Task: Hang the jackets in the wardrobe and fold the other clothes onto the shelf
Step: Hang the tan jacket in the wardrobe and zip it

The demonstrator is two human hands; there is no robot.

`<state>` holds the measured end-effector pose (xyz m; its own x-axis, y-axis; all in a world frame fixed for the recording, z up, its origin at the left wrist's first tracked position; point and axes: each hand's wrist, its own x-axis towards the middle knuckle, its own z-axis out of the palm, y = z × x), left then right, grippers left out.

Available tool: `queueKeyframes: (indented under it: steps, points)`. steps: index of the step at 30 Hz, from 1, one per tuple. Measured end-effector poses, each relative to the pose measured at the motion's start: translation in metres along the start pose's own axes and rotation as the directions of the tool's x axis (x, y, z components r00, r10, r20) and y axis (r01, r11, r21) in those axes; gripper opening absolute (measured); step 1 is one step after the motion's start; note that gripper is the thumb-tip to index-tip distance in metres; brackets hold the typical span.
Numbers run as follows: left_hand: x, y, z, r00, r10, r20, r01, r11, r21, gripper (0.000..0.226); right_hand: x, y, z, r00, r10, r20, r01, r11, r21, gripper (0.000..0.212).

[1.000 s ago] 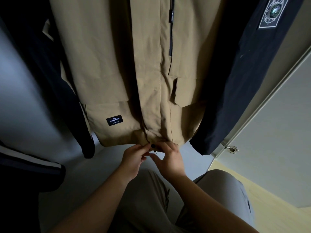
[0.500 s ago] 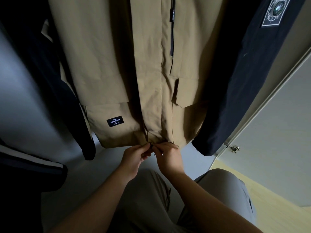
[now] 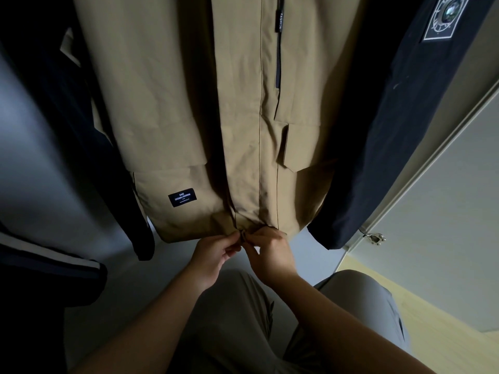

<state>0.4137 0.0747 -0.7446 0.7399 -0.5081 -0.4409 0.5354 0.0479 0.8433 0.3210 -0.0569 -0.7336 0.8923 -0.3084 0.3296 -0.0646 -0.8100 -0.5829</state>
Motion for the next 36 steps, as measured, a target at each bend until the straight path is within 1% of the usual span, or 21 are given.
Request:
queueKeyframes:
  steps: [2, 5, 8, 13, 15, 16, 17, 19, 20, 21, 24, 26, 27, 28, 29, 31, 32, 33, 34, 35, 36]
  points:
    - [-0.001, 0.002, 0.001, 1.0, 0.003, -0.017, -0.003, 1.0, 0.0, 0.021, 0.001, 0.001, -0.002, 0.999, -0.031, 0.032, 0.031, 1.0, 0.004, 0.017]
    - [-0.004, 0.004, 0.003, 0.999, 0.032, -0.023, -0.032, 0.999, 0.015, 0.02, 0.004, 0.001, -0.003, 0.997, -0.072, 0.014, 0.072, 0.997, 0.012, 0.022]
    - [-0.006, 0.002, 0.005, 0.998, 0.059, -0.032, -0.057, 0.996, 0.065, 0.03, 0.003, 0.006, 0.001, 0.998, -0.068, 0.017, 0.068, 0.997, 0.028, 0.033]
    - [-0.003, -0.005, 0.004, 0.992, 0.029, -0.121, -0.025, 0.999, 0.034, 0.012, 0.001, 0.014, 0.009, 0.972, 0.159, 0.175, -0.193, 0.961, 0.196, 0.045]
    - [-0.002, -0.008, 0.004, 0.989, 0.023, -0.146, -0.019, 0.999, 0.029, 0.013, 0.0, 0.012, 0.008, 0.966, 0.2, 0.161, -0.242, 0.921, 0.306, 0.047]
    - [-0.001, -0.01, 0.005, 0.987, 0.028, -0.161, -0.022, 0.999, 0.041, 0.015, 0.0, 0.01, 0.008, 0.948, 0.28, 0.151, -0.316, 0.879, 0.358, 0.046]
    - [0.0, -0.012, 0.006, 0.984, 0.034, -0.173, -0.025, 0.998, 0.058, 0.018, 0.0, 0.01, 0.008, 0.902, 0.403, 0.154, -0.43, 0.807, 0.405, 0.042]
    - [0.002, -0.013, 0.007, 0.979, 0.043, -0.197, -0.022, 0.994, 0.107, 0.021, -0.002, 0.011, 0.009, 0.727, 0.663, 0.178, -0.652, 0.585, 0.482, 0.02]
    - [0.004, -0.014, 0.008, 0.977, 0.047, -0.21, -0.02, 0.992, 0.128, 0.022, -0.003, 0.013, 0.008, 0.638, 0.742, 0.205, -0.72, 0.481, 0.5, 0.014]
    - [0.006, -0.014, 0.009, 0.974, 0.052, -0.221, -0.021, 0.989, 0.144, 0.022, -0.004, 0.016, 0.008, 0.576, 0.778, 0.251, -0.764, 0.403, 0.503, 0.017]
    - [0.009, -0.014, 0.011, 0.968, 0.046, -0.248, -0.015, 0.992, 0.126, 0.02, -0.003, 0.019, 0.004, 0.446, 0.786, 0.429, -0.849, 0.218, 0.482, 0.034]
    - [0.009, -0.013, 0.014, 0.96, 0.008, -0.28, 0.008, 0.998, 0.057, 0.016, -0.002, 0.019, 0.003, 0.386, 0.746, 0.543, -0.855, 0.068, 0.514, 0.041]
    - [0.009, -0.013, 0.014, 0.957, -0.003, -0.292, 0.015, 0.999, 0.04, 0.015, -0.001, 0.018, 0.003, 0.381, 0.723, 0.577, -0.844, 0.017, 0.536, 0.041]
    - [0.008, -0.012, 0.015, 0.955, -0.006, -0.297, 0.022, 0.999, 0.05, 0.015, 0.0, 0.017, 0.004, 0.389, 0.707, 0.591, -0.838, 0.005, 0.545, 0.039]
    - [0.009, -0.012, 0.016, 0.953, -0.001, -0.302, 0.026, 0.997, 0.078, 0.015, 0.001, 0.016, 0.005, 0.399, 0.702, 0.591, -0.846, 0.032, 0.533, 0.036]
    - [0.01, -0.007, 0.017, 0.945, 0.016, -0.325, 0.051, 0.979, 0.197, 0.017, 0.004, 0.01, 0.003, 0.391, 0.711, 0.585, -0.893, 0.14, 0.427, 0.034]
    - [0.011, -0.002, 0.017, 0.944, 0.032, -0.327, 0.073, 0.95, 0.303, 0.019, 0.006, 0.008, -0.001, 0.383, 0.712, 0.589, -0.917, 0.215, 0.336, 0.034]
    - [0.013, 0.006, 0.016, 0.95, 0.047, -0.308, 0.105, 0.883, 0.458, 0.024, 0.011, 0.007, -0.006, 0.384, 0.702, 0.6, -0.923, 0.295, 0.245, 0.034]
    - [0.015, 0.015, 0.016, 0.959, 0.057, -0.277, 0.141, 0.753, 0.643, 0.031, 0.017, 0.007, -0.013, 0.396, 0.688, 0.608, -0.912, 0.375, 0.17, 0.033]
    - [0.015, 0.028, 0.015, 0.969, 0.069, -0.239, 0.155, 0.585, 0.796, 0.038, 0.024, 0.006, -0.023, 0.423, 0.673, 0.607, -0.884, 0.454, 0.112, 0.031]
    - [0.015, 0.045, 0.017, 0.977, 0.097, -0.188, 0.129, 0.433, 0.892, 0.042, 0.033, 0.005, -0.034, 0.476, 0.658, 0.583, -0.838, 0.54, 0.074, 0.029]
